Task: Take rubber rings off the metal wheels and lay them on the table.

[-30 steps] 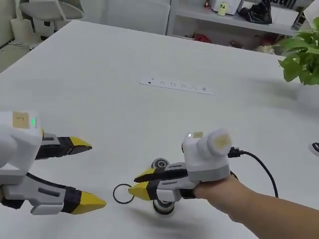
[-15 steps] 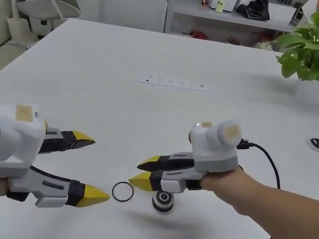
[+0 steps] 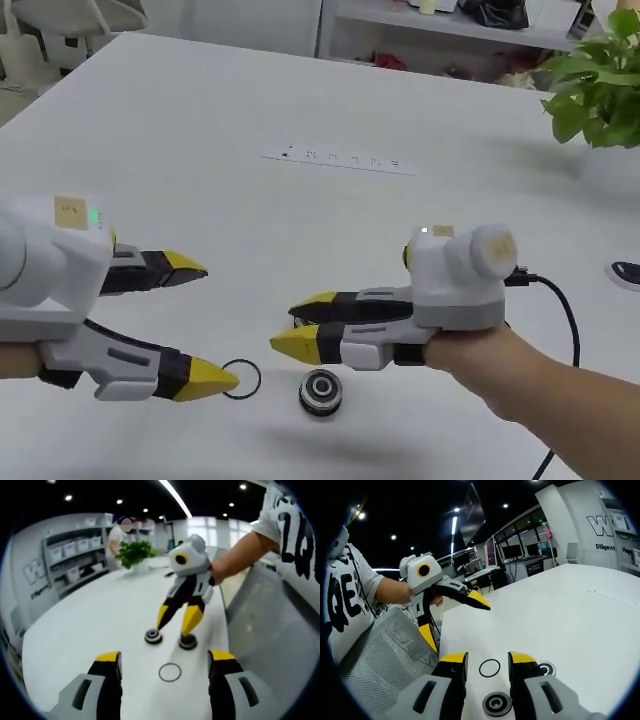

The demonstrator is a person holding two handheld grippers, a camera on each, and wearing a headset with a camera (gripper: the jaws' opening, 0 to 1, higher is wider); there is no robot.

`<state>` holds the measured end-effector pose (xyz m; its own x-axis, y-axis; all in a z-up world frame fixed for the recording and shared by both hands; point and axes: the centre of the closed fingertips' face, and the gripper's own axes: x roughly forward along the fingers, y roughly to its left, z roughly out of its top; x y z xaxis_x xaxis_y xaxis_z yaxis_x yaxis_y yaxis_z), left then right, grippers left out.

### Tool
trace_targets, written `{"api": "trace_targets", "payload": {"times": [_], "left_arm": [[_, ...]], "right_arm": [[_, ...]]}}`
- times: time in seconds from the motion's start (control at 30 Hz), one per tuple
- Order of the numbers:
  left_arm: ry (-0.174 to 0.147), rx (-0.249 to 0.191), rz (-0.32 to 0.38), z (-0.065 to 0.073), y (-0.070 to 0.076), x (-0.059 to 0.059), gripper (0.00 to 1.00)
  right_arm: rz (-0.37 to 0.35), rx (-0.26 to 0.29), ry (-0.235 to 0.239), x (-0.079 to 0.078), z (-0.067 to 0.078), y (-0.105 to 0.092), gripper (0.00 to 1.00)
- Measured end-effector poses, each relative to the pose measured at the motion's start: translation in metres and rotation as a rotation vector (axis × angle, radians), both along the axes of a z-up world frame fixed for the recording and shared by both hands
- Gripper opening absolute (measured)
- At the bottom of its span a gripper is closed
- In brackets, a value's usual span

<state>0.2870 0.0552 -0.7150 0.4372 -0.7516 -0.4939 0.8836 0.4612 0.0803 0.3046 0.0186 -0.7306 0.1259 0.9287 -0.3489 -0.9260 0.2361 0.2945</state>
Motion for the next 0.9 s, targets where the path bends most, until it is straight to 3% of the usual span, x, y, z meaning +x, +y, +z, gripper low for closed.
{"api": "trace_targets", "payload": {"times": [0.37,0.9], "left_arm": [[-0.008,-0.003,-0.033,0.003,-0.016,0.006,0.7],[0.014,0.0,-0.068,-0.007,-0.034,0.012,0.68]], "right_arm": [[-0.036,0.004,-0.009,0.004,0.004,-0.02,0.31],[-0.085,-0.011,-0.013,0.011,-0.001,-0.047,0.32]]}}
